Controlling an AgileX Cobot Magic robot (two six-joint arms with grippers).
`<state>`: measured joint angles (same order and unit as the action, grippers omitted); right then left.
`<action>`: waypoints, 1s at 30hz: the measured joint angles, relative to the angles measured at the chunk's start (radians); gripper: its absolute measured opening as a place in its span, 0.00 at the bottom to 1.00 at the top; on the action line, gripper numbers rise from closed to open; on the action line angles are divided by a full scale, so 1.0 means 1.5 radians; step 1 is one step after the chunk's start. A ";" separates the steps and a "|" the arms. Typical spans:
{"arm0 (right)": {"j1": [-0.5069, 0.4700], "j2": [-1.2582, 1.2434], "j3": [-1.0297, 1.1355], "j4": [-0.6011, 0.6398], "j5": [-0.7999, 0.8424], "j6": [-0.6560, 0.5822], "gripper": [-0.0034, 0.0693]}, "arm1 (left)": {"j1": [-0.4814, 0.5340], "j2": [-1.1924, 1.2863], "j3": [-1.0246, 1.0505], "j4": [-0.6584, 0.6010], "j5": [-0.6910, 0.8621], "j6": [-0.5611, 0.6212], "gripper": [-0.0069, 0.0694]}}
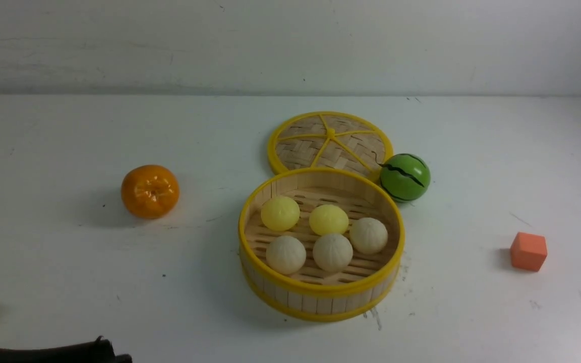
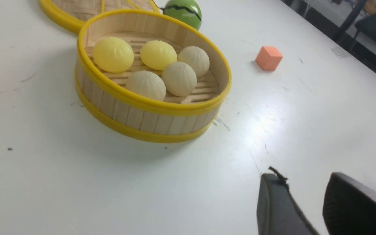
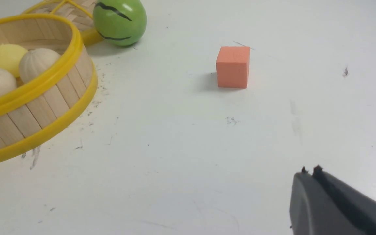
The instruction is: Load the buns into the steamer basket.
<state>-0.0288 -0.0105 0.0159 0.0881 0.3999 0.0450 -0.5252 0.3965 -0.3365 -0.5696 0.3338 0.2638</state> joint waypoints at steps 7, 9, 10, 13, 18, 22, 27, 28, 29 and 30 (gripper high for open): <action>0.000 0.000 0.000 0.000 0.000 0.000 0.04 | 0.090 -0.123 0.084 0.013 -0.154 -0.059 0.37; 0.000 0.000 0.000 0.000 0.000 0.000 0.05 | 0.160 -0.190 0.120 0.108 -0.160 -0.140 0.28; 0.000 0.000 0.000 0.000 0.000 0.000 0.05 | 0.179 -0.213 0.130 0.148 -0.154 -0.165 0.24; 0.000 0.000 0.000 0.000 0.000 0.000 0.05 | 0.237 -0.262 0.173 0.279 -0.111 -0.259 0.09; 0.000 0.000 0.000 0.000 0.000 0.000 0.05 | 0.274 -0.271 0.240 0.362 -0.031 -0.361 0.07; 0.000 0.000 0.000 0.000 0.000 0.000 0.05 | 0.275 -0.271 0.245 0.363 0.023 -0.390 0.07; 0.000 0.000 0.000 0.001 0.000 0.000 0.05 | 0.275 -0.271 0.245 0.352 0.028 -0.404 0.07; 0.000 0.000 0.000 0.001 0.000 0.000 0.05 | 0.275 -0.271 0.245 0.352 0.028 -0.404 0.07; 0.000 0.000 0.000 0.002 0.000 0.000 0.06 | 0.275 -0.271 0.245 0.352 0.028 -0.404 0.07; 0.000 0.000 0.000 0.002 0.000 0.000 0.06 | 0.275 -0.271 0.245 0.352 0.028 -0.404 0.07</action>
<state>-0.0288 -0.0105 0.0159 0.0913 0.3999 0.0450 -0.1126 -0.0105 0.0306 -0.0415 0.3765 -0.3428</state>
